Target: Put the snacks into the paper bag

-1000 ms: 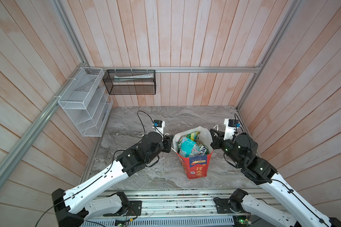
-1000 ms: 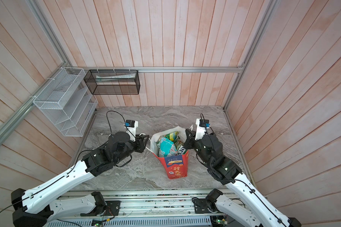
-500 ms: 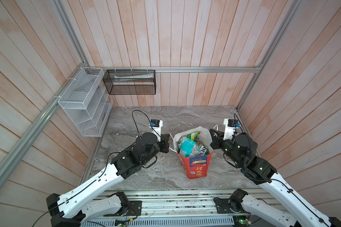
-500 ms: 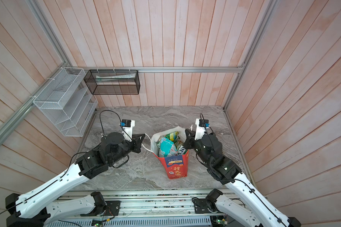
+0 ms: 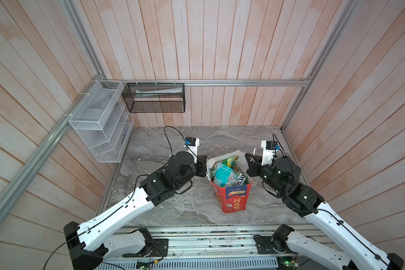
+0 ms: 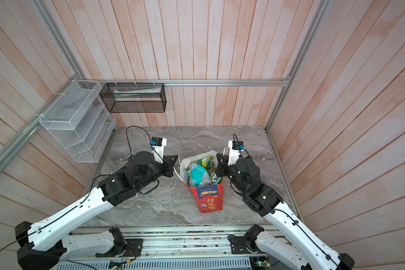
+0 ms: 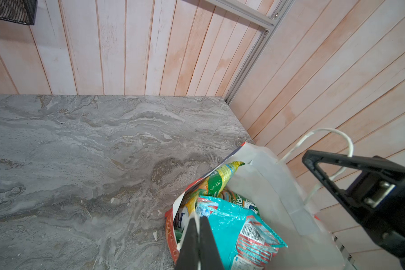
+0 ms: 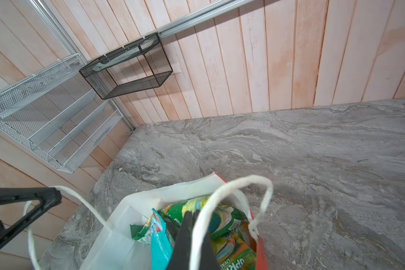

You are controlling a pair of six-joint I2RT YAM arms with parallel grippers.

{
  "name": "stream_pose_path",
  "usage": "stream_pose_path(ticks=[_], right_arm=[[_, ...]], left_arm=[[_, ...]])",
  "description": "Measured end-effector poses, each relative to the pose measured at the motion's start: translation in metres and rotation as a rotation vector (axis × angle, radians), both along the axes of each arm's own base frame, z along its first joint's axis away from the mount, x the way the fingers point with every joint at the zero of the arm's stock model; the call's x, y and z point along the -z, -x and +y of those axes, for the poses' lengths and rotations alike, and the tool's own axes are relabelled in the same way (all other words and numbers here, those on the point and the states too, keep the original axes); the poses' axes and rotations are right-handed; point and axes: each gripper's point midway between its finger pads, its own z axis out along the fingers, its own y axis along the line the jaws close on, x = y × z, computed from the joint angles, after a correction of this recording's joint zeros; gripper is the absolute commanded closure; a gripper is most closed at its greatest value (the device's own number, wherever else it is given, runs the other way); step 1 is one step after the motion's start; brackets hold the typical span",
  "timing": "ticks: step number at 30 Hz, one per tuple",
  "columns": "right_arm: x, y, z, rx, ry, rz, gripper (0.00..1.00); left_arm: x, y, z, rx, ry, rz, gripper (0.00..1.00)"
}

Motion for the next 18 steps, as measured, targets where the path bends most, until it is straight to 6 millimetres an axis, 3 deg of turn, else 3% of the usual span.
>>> stream_pose_path(ticks=[8, 14, 18], right_arm=[[0.004, -0.036, 0.043, -0.056, 0.058, 0.109, 1.00], [-0.029, -0.049, 0.058, -0.074, 0.026, 0.087, 1.00], [-0.031, -0.039, 0.051, -0.077, 0.008, 0.066, 1.00]], left_arm=[[-0.044, -0.018, -0.030, 0.032, -0.035, 0.054, 1.00], [-0.075, -0.012, -0.010, 0.003, -0.015, 0.020, 1.00], [-0.069, -0.001, 0.016, -0.036, -0.018, -0.009, 1.00]])
